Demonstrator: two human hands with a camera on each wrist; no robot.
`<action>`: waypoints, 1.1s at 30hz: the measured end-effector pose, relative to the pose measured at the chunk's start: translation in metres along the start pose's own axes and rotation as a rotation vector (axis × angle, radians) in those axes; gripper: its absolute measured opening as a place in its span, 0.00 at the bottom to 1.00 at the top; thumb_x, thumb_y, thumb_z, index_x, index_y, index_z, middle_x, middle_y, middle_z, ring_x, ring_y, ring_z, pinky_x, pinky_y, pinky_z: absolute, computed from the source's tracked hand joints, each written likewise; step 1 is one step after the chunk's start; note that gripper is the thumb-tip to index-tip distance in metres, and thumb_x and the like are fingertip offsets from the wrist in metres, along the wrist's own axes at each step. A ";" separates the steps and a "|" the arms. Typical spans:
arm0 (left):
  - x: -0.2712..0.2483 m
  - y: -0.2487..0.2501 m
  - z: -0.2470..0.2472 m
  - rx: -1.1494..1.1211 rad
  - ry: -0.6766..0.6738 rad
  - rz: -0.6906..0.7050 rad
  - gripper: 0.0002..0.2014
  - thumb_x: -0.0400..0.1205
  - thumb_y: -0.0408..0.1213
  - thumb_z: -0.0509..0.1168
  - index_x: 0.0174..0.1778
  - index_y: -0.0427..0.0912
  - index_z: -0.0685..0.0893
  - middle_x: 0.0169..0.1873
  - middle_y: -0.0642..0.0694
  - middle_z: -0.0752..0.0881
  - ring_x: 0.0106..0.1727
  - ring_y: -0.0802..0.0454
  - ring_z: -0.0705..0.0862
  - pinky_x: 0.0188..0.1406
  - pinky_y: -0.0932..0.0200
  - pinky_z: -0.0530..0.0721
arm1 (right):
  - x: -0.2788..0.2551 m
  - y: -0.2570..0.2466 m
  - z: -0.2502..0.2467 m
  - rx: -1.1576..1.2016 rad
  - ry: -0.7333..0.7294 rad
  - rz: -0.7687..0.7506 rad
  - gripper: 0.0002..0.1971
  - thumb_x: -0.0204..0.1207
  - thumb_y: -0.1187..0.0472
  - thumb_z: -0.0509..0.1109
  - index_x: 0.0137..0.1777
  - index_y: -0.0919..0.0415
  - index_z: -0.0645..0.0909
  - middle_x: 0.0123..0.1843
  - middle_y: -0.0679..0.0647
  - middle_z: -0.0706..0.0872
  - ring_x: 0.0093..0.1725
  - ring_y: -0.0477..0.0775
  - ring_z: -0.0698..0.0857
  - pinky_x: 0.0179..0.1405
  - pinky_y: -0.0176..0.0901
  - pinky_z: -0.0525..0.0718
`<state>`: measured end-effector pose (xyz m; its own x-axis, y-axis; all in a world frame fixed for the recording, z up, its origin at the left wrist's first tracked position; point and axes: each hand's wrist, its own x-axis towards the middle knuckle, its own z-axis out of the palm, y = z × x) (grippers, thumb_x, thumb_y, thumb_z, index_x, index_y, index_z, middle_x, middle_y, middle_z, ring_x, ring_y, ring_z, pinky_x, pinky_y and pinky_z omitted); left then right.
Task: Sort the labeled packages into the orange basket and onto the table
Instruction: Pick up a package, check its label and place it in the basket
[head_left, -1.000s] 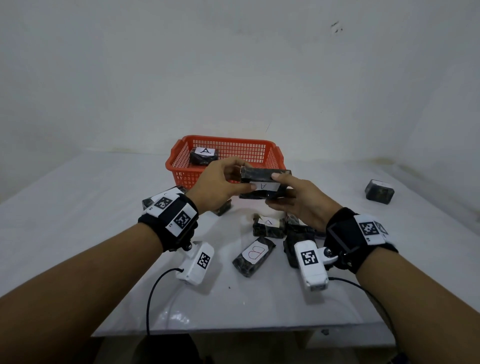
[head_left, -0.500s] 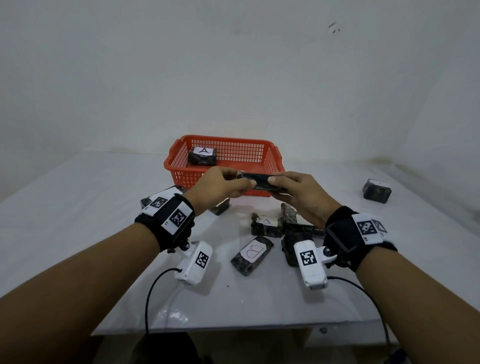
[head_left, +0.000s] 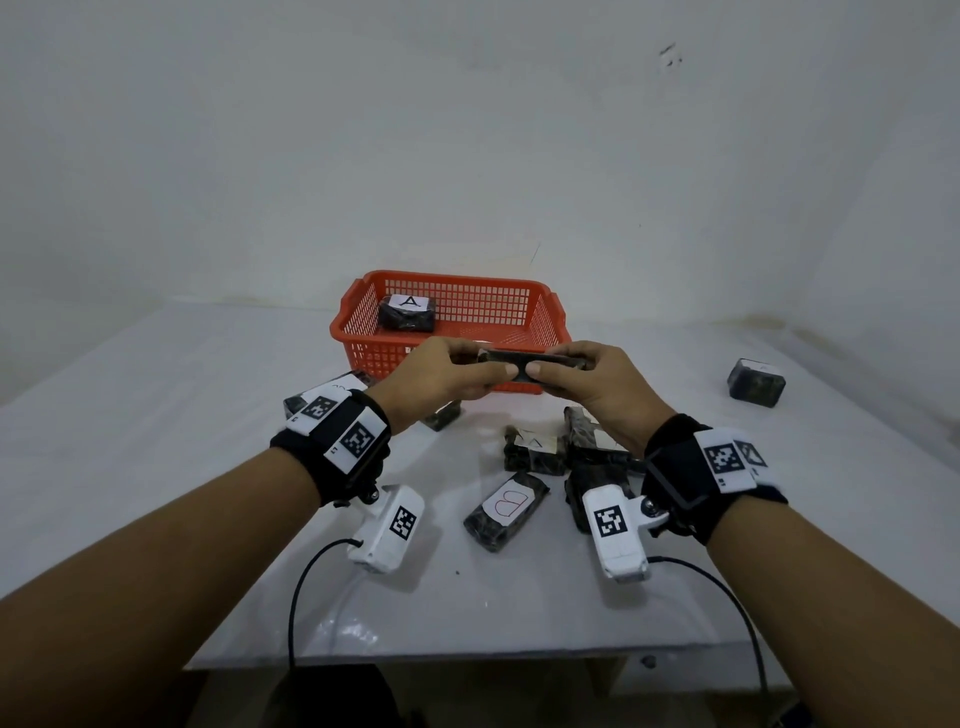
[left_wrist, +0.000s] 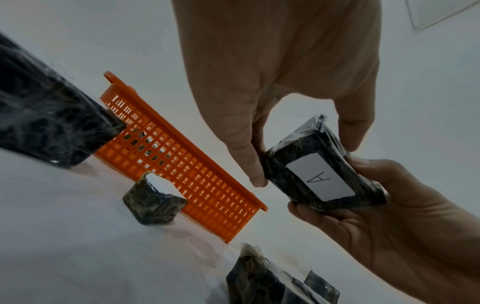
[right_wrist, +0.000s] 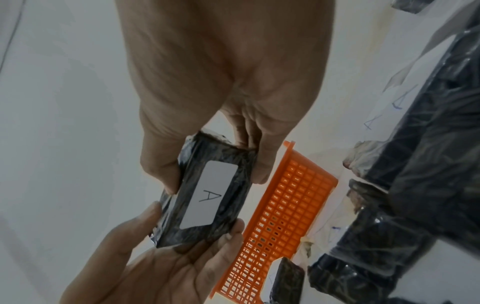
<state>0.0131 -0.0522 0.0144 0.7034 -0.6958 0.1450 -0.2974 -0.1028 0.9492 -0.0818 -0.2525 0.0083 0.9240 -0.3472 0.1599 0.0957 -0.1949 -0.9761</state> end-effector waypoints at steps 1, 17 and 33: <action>0.000 0.000 0.000 0.011 0.003 0.001 0.14 0.83 0.39 0.75 0.63 0.38 0.90 0.58 0.35 0.92 0.61 0.38 0.91 0.67 0.45 0.89 | 0.000 0.001 0.000 0.012 -0.007 0.003 0.23 0.69 0.59 0.87 0.60 0.68 0.87 0.59 0.67 0.91 0.60 0.64 0.92 0.68 0.56 0.89; 0.002 -0.003 -0.009 -0.002 0.036 -0.008 0.16 0.82 0.38 0.76 0.65 0.38 0.88 0.61 0.35 0.91 0.65 0.38 0.90 0.67 0.49 0.89 | -0.006 -0.003 -0.003 0.119 -0.136 0.041 0.16 0.83 0.70 0.70 0.70 0.72 0.80 0.65 0.65 0.87 0.62 0.56 0.89 0.65 0.43 0.88; -0.003 -0.001 -0.011 0.013 0.002 -0.006 0.28 0.76 0.47 0.80 0.71 0.43 0.84 0.60 0.48 0.92 0.63 0.51 0.91 0.64 0.56 0.90 | -0.008 -0.003 -0.003 -0.102 -0.063 -0.085 0.28 0.68 0.57 0.86 0.67 0.62 0.84 0.64 0.58 0.91 0.64 0.56 0.90 0.71 0.53 0.86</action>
<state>0.0183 -0.0429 0.0162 0.7065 -0.6938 0.1396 -0.3013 -0.1164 0.9464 -0.0904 -0.2523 0.0102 0.9361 -0.2676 0.2285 0.1392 -0.3147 -0.9389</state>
